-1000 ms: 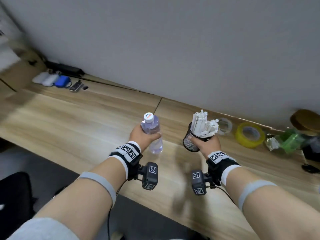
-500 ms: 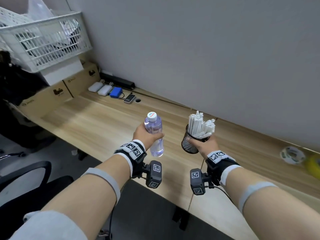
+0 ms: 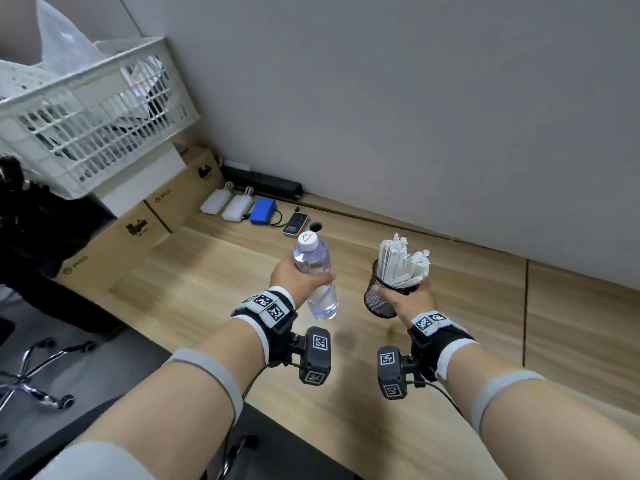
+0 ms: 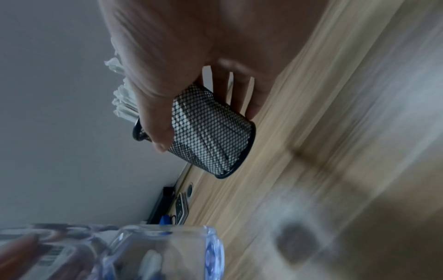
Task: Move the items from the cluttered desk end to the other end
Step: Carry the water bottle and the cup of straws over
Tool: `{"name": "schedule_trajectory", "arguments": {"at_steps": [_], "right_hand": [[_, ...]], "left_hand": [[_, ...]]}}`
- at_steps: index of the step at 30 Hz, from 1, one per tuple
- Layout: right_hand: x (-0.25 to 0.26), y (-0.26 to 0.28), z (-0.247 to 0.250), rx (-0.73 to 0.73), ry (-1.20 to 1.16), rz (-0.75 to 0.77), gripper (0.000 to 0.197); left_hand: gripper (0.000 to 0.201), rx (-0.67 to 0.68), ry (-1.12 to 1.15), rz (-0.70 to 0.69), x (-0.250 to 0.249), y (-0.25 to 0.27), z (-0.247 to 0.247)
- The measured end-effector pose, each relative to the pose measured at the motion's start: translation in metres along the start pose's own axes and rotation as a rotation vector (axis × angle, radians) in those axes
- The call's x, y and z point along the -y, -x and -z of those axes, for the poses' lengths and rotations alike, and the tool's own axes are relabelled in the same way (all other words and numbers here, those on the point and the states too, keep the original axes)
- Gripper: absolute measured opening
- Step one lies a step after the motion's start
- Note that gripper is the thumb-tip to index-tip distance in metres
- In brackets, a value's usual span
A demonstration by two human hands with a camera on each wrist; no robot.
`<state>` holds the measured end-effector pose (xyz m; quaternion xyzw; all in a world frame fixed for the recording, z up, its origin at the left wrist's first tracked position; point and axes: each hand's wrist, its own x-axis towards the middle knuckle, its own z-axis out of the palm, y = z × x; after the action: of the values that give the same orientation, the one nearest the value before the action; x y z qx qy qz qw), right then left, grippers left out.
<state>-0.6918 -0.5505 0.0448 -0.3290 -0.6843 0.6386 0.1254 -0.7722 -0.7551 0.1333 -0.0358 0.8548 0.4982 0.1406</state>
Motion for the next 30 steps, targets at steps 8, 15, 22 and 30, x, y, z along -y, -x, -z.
{"name": "schedule_trajectory", "arguments": {"at_steps": [8, 15, 22, 30], "right_hand": [[0.005, -0.052, -0.059, 0.030, 0.099, -0.080, 0.080], [0.017, -0.109, -0.104, -0.078, 0.163, -0.115, 0.078], [0.021, -0.180, -0.152, -0.230, 0.170, -0.116, 0.084], [0.016, -0.219, -0.176, -0.299, 0.147, -0.156, 0.077]], "left_hand": [[0.056, -0.009, -0.080, 0.042, 0.013, -0.102, 0.028], [0.066, 0.190, -0.132, -0.098, 0.009, -0.211, 0.015], [0.068, 0.336, -0.120, -0.191, -0.016, -0.313, -0.024], [0.068, 0.418, -0.125, -0.324, -0.035, -0.357, -0.035]]}}
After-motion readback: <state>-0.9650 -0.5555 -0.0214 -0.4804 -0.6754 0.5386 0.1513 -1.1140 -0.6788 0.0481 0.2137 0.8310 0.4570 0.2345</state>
